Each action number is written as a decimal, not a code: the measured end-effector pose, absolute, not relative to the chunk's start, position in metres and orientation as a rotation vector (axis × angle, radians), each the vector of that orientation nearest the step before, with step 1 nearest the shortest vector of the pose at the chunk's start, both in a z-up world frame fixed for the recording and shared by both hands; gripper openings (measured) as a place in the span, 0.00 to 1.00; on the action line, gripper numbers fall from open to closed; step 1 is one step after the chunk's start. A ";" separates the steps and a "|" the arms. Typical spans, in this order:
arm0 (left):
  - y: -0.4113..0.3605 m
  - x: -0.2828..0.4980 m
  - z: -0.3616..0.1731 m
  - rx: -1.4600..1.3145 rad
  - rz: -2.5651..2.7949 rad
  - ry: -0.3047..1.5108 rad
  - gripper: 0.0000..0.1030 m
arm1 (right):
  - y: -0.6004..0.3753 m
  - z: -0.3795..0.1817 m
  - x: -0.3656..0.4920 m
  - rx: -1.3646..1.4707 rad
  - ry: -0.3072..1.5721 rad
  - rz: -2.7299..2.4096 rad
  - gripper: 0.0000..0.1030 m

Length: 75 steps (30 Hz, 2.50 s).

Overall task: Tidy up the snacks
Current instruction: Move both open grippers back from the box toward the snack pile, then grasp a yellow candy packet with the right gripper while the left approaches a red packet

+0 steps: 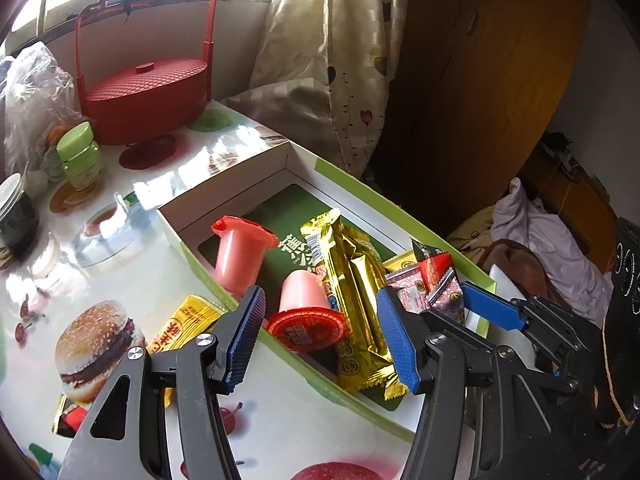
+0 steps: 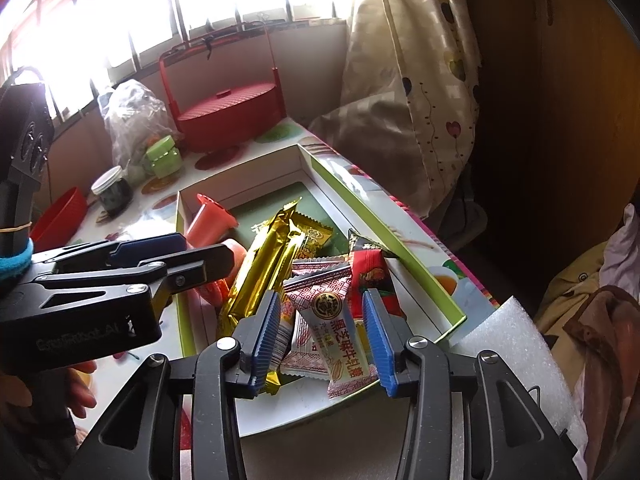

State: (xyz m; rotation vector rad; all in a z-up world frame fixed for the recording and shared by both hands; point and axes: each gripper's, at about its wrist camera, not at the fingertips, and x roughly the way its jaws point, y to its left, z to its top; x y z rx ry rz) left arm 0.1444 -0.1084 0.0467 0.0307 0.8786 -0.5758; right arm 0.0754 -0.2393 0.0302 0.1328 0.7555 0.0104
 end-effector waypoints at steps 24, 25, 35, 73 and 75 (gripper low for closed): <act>-0.062 0.108 0.054 0.013 -0.470 0.813 0.57 | -0.218 0.045 0.061 0.128 0.706 0.034 0.45; -0.059 0.107 0.054 0.010 -0.459 0.812 0.57 | -0.216 0.045 0.061 0.125 0.702 0.035 0.45; -0.026 0.098 0.049 -0.021 -0.378 0.816 0.57 | -0.194 0.046 0.064 0.107 0.699 0.084 0.45; 0.072 0.109 0.005 -0.171 -0.061 0.915 0.57 | -0.094 0.029 0.122 0.034 0.844 0.321 0.45; 0.074 0.109 0.006 -0.179 -0.064 0.913 0.57 | -0.090 0.026 0.128 0.035 0.862 0.327 0.45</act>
